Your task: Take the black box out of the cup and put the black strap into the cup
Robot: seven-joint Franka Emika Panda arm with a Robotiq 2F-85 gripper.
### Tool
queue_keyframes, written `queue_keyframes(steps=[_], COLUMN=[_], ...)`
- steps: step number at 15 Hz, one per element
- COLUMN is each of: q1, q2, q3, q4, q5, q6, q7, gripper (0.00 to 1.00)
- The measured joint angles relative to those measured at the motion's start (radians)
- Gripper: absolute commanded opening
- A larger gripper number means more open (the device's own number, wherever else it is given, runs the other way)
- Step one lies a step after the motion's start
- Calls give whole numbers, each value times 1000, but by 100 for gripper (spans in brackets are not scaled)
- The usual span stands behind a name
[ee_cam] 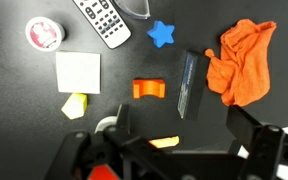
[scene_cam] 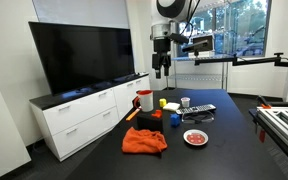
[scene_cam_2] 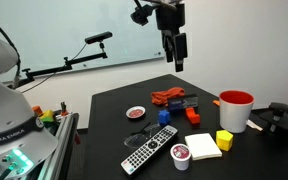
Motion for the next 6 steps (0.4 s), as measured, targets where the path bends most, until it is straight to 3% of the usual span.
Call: queue_keyframes(steps=[6], q1=[0], q2=[0], q3=[5], q4=[0], q5=[-11], q6=[1], q7=[-4], gripper=[100])
